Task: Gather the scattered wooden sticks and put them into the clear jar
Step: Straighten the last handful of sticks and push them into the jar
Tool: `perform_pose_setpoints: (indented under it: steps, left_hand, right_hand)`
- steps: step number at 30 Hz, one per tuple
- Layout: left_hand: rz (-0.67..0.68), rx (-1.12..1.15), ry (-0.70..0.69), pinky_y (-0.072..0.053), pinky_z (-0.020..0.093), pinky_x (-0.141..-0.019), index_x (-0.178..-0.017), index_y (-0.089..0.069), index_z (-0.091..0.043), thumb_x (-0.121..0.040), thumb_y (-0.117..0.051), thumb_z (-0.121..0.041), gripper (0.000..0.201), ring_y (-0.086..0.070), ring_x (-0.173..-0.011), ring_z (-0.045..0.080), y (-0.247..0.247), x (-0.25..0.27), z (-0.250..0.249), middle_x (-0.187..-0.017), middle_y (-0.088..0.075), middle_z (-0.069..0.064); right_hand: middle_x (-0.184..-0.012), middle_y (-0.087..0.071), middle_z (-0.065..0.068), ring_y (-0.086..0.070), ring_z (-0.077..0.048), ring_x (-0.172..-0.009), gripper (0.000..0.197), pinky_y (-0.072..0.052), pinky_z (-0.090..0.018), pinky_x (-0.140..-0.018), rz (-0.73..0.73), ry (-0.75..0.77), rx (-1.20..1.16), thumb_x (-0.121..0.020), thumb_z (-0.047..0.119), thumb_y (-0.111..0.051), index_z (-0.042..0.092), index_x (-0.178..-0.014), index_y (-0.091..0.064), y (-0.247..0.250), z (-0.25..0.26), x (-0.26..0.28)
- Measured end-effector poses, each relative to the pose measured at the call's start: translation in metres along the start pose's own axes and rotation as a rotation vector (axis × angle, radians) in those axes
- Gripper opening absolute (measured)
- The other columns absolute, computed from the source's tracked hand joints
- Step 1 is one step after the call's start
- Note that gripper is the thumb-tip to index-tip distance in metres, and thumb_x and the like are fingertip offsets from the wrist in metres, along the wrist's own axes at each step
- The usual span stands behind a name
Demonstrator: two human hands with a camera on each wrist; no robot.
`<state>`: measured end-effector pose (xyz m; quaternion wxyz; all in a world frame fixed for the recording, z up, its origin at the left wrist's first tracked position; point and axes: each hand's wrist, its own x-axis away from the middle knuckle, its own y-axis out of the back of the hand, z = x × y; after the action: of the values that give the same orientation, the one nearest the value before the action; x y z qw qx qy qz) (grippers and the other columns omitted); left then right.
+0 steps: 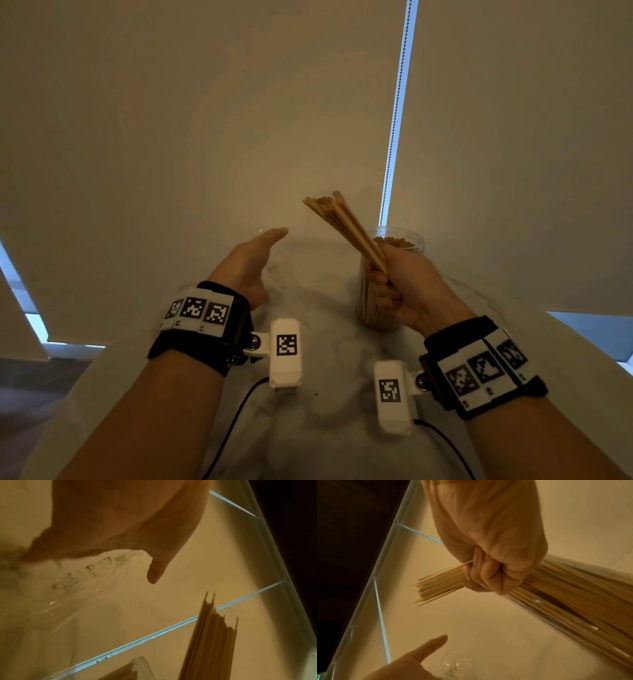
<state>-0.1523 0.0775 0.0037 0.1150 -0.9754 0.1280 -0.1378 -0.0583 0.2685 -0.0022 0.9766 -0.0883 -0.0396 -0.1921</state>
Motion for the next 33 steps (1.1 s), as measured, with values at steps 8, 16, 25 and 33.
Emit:
perform_pose_setpoints:
  steps: [8,16,25,33]
  left_hand:
    - [-0.203,-0.137,-0.442,-0.035,0.039,-0.108,-0.145,-0.047,-0.023,-0.087,-0.043,-0.071,0.075,-0.046,-0.132,0.013,-0.032,0.019,-0.013,-0.144,-0.052,-0.003]
    - [-0.03,-0.439,-0.542,-0.063,0.043,-0.067,-0.085,-0.075,-0.01,-0.092,-0.062,-0.05,0.042,-0.074,-0.062,0.022,-0.05,0.038,0.012,-0.076,-0.075,0.007]
    - [-0.214,-0.473,-0.683,-0.053,0.042,-0.061,-0.062,-0.066,-0.006,-0.086,-0.065,-0.042,0.043,-0.055,-0.045,0.021,-0.036,0.016,0.016,-0.05,-0.059,0.008]
    - [-0.181,-0.363,-0.715,-0.055,0.042,-0.06,-0.068,-0.065,-0.001,-0.089,-0.066,-0.046,0.05,-0.058,-0.046,0.021,-0.042,0.013,0.025,-0.055,-0.062,0.012]
  right_hand:
    - [-0.044,-0.049,0.008,-0.045,-0.001,-0.036,0.041,-0.036,-0.026,-0.052,-0.12,0.231,0.469,-0.093,0.026,-0.05,0.019,-0.053,-0.052,-0.006,-0.003,0.002]
    - [-0.063,-0.059,-0.003,-0.054,-0.018,-0.063,0.037,-0.038,-0.027,-0.056,-0.215,0.383,0.67,-0.097,0.028,-0.046,0.004,-0.081,-0.069,-0.007,0.0,0.009]
    - [-0.061,-0.059,0.002,-0.055,-0.012,-0.058,0.058,-0.042,-0.027,-0.058,-0.011,0.48,0.792,-0.083,0.075,-0.048,0.021,-0.066,-0.06,-0.015,0.001,0.015]
    - [-0.07,-0.056,0.006,-0.057,-0.011,-0.067,0.023,-0.038,-0.024,-0.056,0.015,0.574,1.264,-0.082,0.044,-0.069,0.025,-0.078,-0.057,-0.003,0.006,0.011]
